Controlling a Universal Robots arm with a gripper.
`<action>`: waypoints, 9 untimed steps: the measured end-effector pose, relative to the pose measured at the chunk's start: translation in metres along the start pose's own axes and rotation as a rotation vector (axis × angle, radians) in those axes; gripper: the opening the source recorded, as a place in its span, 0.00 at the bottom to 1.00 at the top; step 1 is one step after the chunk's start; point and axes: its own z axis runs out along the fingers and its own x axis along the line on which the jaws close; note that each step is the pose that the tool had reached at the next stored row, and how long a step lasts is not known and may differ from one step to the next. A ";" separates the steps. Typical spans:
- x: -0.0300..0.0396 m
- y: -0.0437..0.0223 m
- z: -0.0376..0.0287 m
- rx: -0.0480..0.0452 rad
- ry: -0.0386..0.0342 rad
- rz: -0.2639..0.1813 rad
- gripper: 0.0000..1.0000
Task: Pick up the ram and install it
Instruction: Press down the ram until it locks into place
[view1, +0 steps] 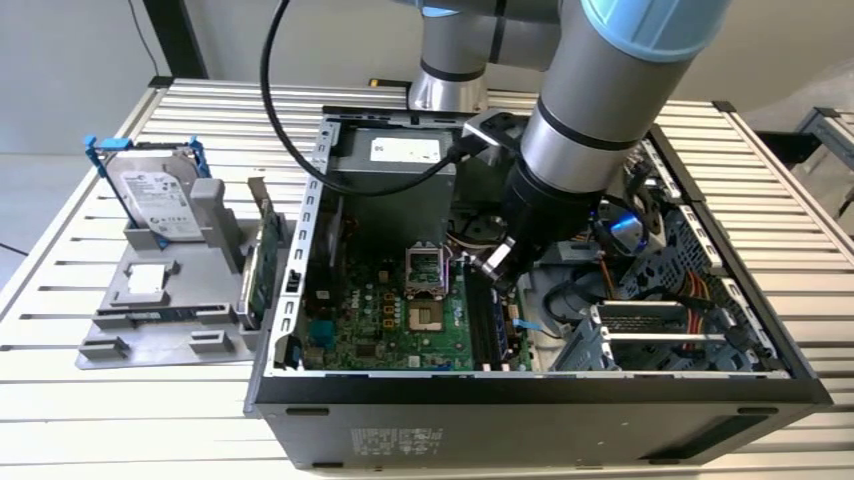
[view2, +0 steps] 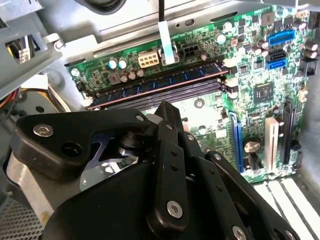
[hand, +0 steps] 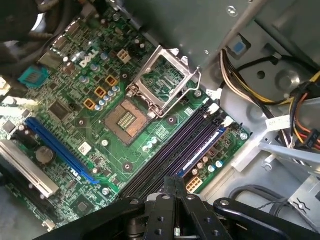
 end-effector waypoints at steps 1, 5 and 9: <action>0.0000 0.0000 0.0000 0.0003 0.0006 -0.011 0.00; 0.0000 0.0000 0.0000 0.0018 0.0031 -0.054 0.00; 0.0000 0.0000 0.0000 0.0032 0.0060 -0.099 0.00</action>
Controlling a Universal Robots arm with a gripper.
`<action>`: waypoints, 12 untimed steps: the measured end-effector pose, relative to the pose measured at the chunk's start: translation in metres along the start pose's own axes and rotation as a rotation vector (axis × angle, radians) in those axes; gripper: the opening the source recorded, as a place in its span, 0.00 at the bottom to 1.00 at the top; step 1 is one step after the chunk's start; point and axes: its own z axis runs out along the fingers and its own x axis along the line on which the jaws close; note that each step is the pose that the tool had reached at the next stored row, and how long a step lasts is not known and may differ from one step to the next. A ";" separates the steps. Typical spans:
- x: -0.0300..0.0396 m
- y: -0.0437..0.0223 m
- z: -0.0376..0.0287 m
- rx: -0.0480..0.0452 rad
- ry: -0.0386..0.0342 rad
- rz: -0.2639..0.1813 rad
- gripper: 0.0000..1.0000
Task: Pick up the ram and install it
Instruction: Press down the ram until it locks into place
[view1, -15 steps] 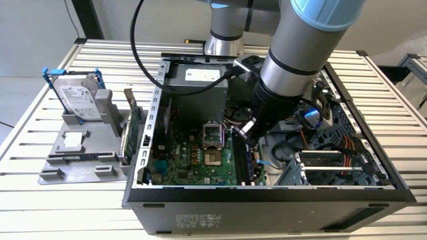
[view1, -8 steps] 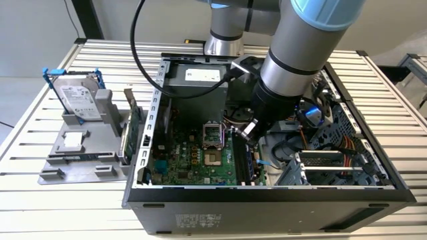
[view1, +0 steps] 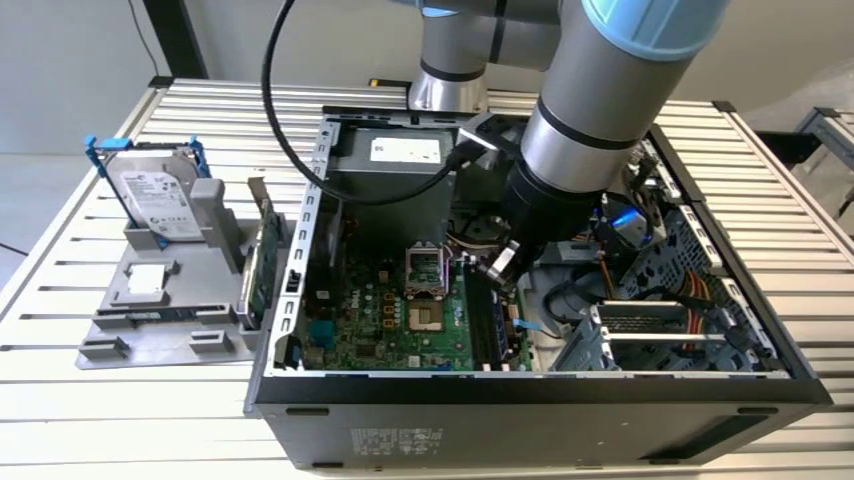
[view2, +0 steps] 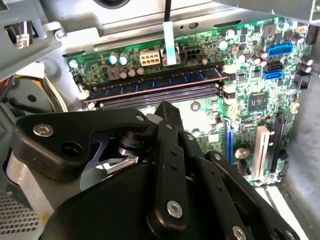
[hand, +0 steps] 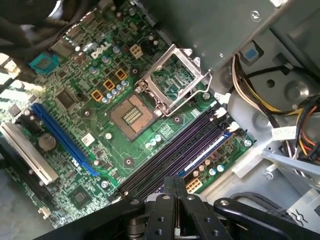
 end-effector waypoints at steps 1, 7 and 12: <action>0.0000 0.0000 0.0000 0.0003 0.0008 -0.012 0.00; 0.0000 0.0000 0.0000 0.0024 0.0057 -0.087 0.00; 0.0000 0.0000 -0.0001 0.0052 0.0000 -0.151 0.00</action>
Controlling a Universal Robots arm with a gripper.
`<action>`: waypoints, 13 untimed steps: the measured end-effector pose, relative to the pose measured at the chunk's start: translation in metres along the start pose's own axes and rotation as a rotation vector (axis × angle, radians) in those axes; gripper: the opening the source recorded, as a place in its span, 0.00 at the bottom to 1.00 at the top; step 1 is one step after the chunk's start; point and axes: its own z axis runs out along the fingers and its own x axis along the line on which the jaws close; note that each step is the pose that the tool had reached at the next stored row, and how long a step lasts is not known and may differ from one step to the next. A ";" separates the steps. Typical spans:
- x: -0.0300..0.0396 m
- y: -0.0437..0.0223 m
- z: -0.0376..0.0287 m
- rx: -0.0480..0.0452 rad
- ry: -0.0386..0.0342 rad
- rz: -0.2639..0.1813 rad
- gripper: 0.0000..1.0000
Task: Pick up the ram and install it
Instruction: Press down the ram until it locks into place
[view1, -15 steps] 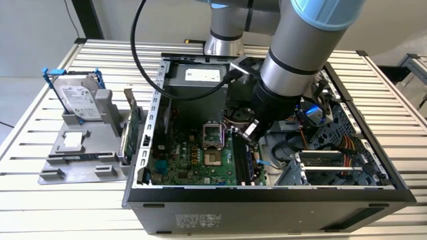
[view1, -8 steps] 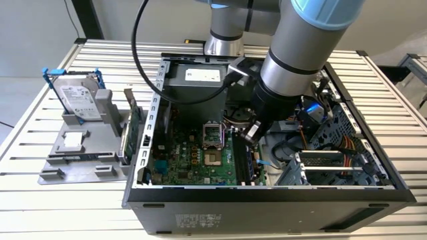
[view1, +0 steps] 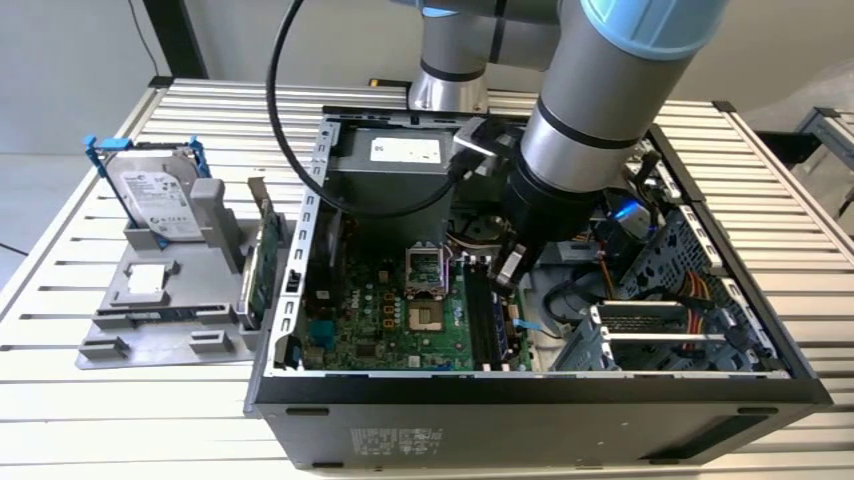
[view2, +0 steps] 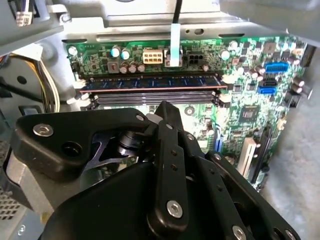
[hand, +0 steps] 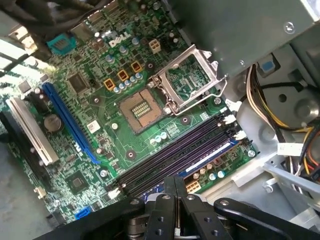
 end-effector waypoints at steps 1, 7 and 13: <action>0.0000 0.0000 0.0000 0.0012 -0.0044 -0.012 0.00; 0.0000 0.0000 0.0001 0.0109 -0.0347 -0.081 0.00; -0.0001 0.0000 0.0005 0.0207 -0.0533 -0.148 0.00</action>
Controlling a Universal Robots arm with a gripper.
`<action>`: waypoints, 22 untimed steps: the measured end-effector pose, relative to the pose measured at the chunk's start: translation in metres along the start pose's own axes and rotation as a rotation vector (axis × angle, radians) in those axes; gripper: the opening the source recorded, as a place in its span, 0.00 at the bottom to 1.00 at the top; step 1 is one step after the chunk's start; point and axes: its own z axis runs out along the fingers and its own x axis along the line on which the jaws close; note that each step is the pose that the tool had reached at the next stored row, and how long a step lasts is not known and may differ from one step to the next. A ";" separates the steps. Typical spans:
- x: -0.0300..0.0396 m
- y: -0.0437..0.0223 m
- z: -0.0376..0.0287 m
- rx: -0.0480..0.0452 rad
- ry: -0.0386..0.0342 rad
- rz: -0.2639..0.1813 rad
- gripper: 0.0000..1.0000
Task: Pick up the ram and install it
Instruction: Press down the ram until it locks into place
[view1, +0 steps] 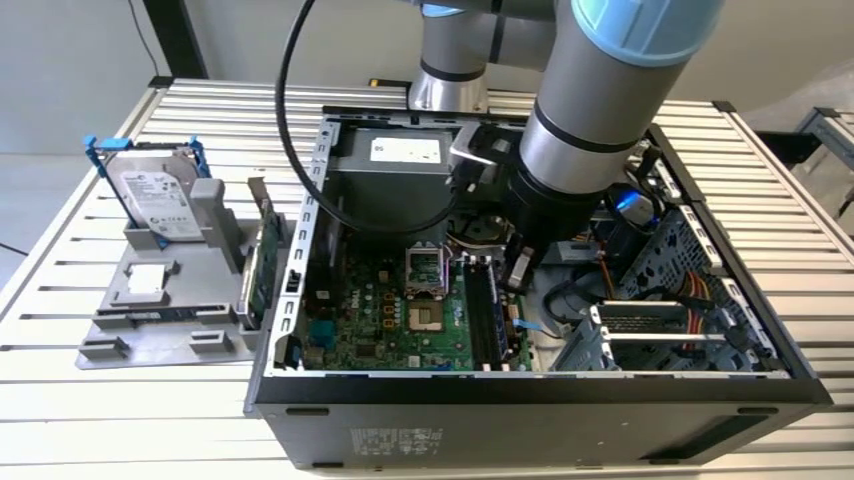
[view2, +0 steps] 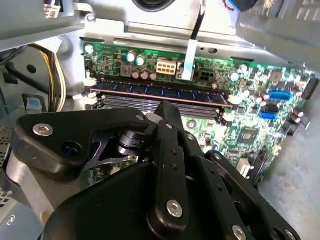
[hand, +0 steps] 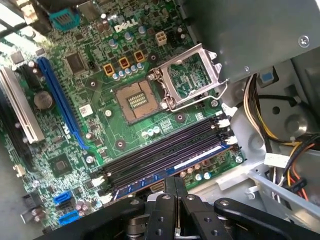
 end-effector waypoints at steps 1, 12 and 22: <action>0.0000 0.0000 0.0000 -0.0001 0.0001 -0.011 0.00; 0.0001 0.0000 0.0002 -0.0086 0.0081 -0.194 0.00; 0.0002 0.0000 0.0006 -0.0160 0.0150 -0.361 0.00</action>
